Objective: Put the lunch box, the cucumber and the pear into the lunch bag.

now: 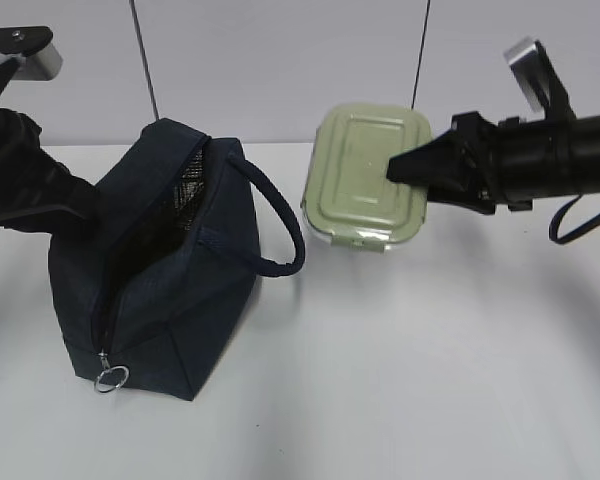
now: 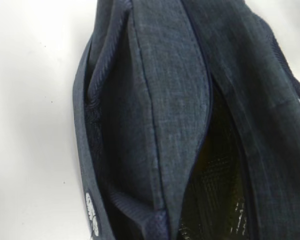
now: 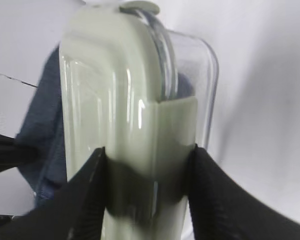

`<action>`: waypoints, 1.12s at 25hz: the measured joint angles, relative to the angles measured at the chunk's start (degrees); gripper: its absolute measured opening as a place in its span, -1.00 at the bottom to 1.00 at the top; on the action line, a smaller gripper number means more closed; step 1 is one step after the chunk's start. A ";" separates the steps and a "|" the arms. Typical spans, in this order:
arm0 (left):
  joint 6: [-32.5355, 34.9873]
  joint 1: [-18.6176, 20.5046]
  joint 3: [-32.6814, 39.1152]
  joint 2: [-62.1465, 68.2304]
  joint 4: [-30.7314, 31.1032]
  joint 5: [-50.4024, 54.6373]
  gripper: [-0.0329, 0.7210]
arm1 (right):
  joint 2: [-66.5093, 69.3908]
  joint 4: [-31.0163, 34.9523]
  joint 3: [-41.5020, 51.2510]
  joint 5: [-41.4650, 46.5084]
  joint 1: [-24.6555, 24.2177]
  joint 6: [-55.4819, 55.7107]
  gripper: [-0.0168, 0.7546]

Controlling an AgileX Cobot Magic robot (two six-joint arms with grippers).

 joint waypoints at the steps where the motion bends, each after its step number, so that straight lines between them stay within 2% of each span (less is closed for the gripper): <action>1: 0.00 0.00 0.00 0.00 0.00 0.00 -0.93 | -0.90 -0.03 -1.41 0.06 0.94 0.62 -0.09; 5: 0.00 0.00 0.00 0.00 0.05 0.00 -0.93 | -1.64 -0.03 -8.37 -0.12 6.98 2.60 -0.09; 9: 0.00 0.00 0.00 0.00 0.05 -0.15 -0.93 | -0.92 -0.03 -14.57 -6.23 15.41 3.04 -0.09; 12: 0.00 0.00 0.00 0.00 0.05 -0.21 -0.93 | 1.92 0.19 -18.33 -10.19 20.01 3.27 -0.09; 16: 0.00 0.00 0.00 0.00 0.05 -0.21 -0.93 | 7.21 0.55 -20.76 -12.48 23.04 3.27 -0.09; 20: 0.00 0.00 0.00 0.00 0.11 -0.27 -0.93 | 10.45 -0.86 -20.97 -13.68 23.63 3.49 -0.09; 23: 0.00 0.00 0.00 0.00 0.11 -0.31 -0.93 | 11.08 -8.65 -21.08 -14.64 23.63 7.25 -0.09; 28: 0.00 0.00 0.00 0.00 -0.10 -0.57 -0.93 | 11.23 -28.17 -21.29 -14.38 23.72 20.40 -0.10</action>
